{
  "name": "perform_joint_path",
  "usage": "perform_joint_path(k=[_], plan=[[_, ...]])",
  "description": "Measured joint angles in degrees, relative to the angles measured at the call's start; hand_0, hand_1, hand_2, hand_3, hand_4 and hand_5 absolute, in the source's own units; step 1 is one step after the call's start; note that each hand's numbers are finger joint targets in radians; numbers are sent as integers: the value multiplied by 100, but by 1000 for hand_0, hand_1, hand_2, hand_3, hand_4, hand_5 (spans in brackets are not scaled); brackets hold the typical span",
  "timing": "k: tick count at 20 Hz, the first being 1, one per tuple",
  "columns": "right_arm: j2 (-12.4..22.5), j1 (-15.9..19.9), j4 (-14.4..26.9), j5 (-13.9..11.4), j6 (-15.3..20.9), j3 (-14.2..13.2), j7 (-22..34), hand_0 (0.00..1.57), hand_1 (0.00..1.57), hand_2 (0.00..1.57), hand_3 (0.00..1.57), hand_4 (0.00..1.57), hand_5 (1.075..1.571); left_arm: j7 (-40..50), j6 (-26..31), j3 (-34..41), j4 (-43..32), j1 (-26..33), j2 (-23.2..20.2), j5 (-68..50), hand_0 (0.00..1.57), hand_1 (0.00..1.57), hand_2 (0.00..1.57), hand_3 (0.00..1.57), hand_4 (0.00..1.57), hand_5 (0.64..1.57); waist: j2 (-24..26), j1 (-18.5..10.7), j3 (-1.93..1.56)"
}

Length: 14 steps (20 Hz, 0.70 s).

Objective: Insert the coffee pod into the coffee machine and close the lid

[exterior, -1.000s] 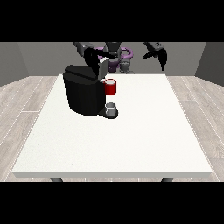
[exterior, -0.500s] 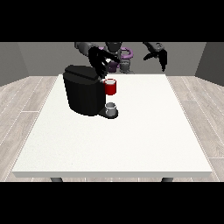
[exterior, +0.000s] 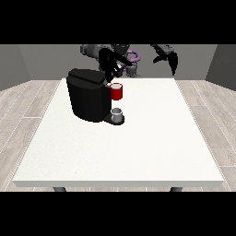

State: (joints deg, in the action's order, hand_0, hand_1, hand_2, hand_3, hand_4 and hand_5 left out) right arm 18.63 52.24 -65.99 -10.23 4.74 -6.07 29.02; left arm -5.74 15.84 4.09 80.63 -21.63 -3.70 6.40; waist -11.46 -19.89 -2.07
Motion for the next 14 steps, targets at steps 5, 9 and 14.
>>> perform_joint_path(k=[5, 9, 14], plan=[[-98, 598, -297, -31, -67, 196, -410, 0, 0, 0, 0, 0, 1571, -82, 96, -49, -7, -212, -22, -21, 0, 0, 0, 0, 377, 1571, -290, -537, 123], [-223, 976, -187, -141, -91, 366, -855, 0, 0, 0, 0, 0, 1571, -94, 174, -43, 45, -344, -57, -88, 0, 0, 0, 0, 0, 1571, -507, -764, 180], [-302, 1456, 221, -149, -81, 301, -1228, 0, 0, 0, 0, 0, 1571, -82, 296, -11, 126, -465, -137, -196, 0, 0, 0, 0, 328, 1571, -742, -895, 201]])
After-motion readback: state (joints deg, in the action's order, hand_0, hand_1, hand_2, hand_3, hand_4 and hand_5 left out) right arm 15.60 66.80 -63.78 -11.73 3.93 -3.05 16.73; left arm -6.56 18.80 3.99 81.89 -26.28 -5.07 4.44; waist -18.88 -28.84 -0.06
